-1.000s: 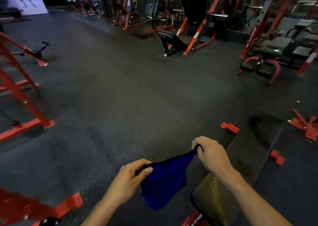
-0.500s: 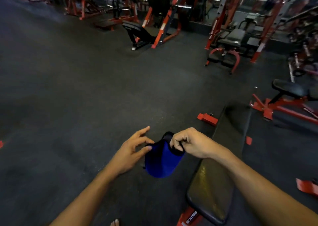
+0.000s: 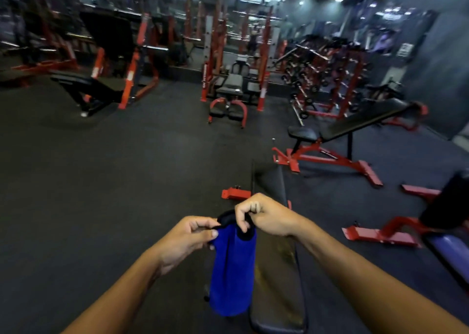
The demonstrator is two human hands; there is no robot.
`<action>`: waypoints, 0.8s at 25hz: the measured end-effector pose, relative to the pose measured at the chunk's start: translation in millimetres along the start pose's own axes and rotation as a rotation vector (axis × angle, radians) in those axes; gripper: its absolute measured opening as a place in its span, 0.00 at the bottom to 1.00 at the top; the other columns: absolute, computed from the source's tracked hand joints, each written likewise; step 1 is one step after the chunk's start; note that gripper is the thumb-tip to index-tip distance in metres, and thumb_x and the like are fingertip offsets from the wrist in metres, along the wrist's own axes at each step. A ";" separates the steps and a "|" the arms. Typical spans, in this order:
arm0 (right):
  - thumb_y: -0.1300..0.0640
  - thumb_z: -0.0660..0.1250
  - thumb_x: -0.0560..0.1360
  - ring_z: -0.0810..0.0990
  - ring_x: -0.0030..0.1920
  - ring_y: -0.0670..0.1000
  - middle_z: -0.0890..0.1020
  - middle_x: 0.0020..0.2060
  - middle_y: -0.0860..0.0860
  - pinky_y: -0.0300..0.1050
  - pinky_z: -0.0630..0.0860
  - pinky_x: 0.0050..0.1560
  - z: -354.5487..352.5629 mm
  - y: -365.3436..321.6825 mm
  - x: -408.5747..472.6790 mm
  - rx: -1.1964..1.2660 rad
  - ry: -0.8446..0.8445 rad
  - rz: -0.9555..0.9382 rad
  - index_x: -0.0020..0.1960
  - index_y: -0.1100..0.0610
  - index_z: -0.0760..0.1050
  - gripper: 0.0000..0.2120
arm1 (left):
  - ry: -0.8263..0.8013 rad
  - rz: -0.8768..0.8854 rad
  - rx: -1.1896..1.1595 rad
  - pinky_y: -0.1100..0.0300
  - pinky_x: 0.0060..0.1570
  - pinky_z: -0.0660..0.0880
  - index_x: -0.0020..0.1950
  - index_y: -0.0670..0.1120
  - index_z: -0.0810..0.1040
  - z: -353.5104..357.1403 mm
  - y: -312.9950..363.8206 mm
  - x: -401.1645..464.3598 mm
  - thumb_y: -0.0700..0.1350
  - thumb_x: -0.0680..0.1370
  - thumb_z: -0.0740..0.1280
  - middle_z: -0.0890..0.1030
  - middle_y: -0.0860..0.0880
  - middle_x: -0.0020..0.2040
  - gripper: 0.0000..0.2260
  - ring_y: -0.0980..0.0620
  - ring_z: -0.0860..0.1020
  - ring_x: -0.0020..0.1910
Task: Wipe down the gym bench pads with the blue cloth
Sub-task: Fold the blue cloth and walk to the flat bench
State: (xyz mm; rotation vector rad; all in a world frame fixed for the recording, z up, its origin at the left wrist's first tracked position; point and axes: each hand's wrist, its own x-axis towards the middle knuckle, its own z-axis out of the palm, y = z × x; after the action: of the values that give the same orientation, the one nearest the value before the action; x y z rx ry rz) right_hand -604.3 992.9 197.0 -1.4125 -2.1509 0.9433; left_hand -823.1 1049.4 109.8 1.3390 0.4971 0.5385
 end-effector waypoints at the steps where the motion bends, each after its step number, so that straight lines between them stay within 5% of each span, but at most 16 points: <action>1: 0.76 0.52 0.59 0.77 0.37 0.48 0.78 0.32 0.51 0.44 0.71 0.44 -3.6 -2.2 -2.9 0.000 0.030 0.017 0.33 0.53 0.74 0.21 | -0.033 -0.001 0.003 0.62 0.45 0.76 0.52 0.38 0.84 -1.0 5.0 5.7 0.45 0.77 0.75 0.84 0.44 0.49 0.11 0.52 0.80 0.46; 5: 0.73 0.58 0.65 0.79 0.44 0.44 0.79 0.41 0.44 0.41 0.74 0.47 -3.6 -6.0 -28.4 -0.182 0.119 0.117 0.39 0.52 0.78 0.19 | -0.062 0.022 0.146 0.64 0.44 0.76 0.46 0.44 0.86 -0.5 22.1 22.9 0.38 0.80 0.69 0.84 0.46 0.44 0.07 0.54 0.80 0.43; 8: 0.58 0.67 0.73 0.75 0.49 0.44 0.75 0.48 0.43 0.42 0.74 0.52 12.7 -5.7 -50.3 -0.396 0.096 0.193 0.52 0.50 0.77 0.09 | -0.098 0.033 0.237 0.63 0.46 0.76 0.49 0.43 0.85 -3.8 29.0 28.3 0.37 0.81 0.68 0.86 0.47 0.44 0.07 0.55 0.82 0.44; 11: 0.46 0.68 0.77 0.70 0.47 0.42 0.72 0.46 0.44 0.41 0.69 0.50 21.9 -1.8 -73.3 -0.517 0.152 0.204 0.52 0.51 0.77 0.09 | -0.085 0.046 0.301 0.62 0.45 0.77 0.52 0.41 0.86 -7.5 30.1 37.7 0.36 0.81 0.69 0.86 0.48 0.47 0.06 0.54 0.82 0.45; 20: 0.61 0.71 0.75 0.79 0.51 0.44 0.79 0.49 0.41 0.34 0.74 0.51 4.7 10.2 -161.3 -0.260 0.652 0.377 0.49 0.50 0.81 0.07 | -0.057 0.251 0.553 0.69 0.45 0.76 0.45 0.49 0.88 56.8 32.8 73.1 0.40 0.74 0.77 0.85 0.59 0.45 0.04 0.61 0.83 0.45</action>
State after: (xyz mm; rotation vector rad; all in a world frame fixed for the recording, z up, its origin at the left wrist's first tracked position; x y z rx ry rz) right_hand -534.7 847.1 192.0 -1.9593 -1.5797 0.2383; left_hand -733.4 1056.4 149.3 1.9586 0.4492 0.5889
